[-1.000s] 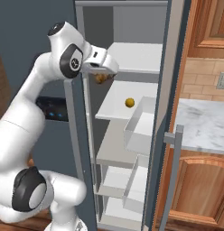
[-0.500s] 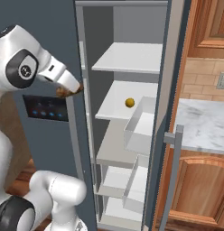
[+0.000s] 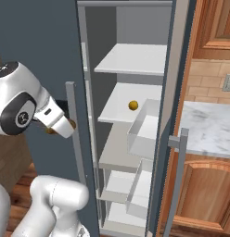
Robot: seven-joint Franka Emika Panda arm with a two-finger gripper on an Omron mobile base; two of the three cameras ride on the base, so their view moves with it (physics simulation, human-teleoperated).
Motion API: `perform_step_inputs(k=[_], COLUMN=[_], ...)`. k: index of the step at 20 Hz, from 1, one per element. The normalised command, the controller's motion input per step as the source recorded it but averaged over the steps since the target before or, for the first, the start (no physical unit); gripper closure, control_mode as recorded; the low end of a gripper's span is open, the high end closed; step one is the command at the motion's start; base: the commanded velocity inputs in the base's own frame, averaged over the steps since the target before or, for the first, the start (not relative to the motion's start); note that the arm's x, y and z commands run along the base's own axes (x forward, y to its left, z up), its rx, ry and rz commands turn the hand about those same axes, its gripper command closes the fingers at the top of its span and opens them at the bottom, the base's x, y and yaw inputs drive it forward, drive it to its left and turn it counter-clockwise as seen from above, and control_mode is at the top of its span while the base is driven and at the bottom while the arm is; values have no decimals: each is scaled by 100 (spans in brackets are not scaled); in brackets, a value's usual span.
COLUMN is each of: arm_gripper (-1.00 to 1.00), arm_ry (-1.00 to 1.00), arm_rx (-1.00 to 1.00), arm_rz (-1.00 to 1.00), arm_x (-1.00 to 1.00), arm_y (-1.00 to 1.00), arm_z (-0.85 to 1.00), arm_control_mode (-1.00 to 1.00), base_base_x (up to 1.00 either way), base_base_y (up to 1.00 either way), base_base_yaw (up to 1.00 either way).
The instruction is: Place the cold items (potato and lemon) from the fridge in one tupperware on the dining counter. Place the warm items (hot dog and kebab skewer) in the stove area in another tupperware.
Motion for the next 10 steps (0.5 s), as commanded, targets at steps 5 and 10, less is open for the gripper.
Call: perform_step_inputs(k=[5, 10], arm_gripper=[100, 100], arm_ry=[0, 10], arm_rx=[6, 1], arm_rz=[17, 15], arm_x=[-37, -4], arm_y=[7, 12], arm_z=[-22, -19], arm_control_mode=[-100, -100], base_base_x=[0, 0], base_base_y=[0, 0], base_base_yaw=[0, 0])
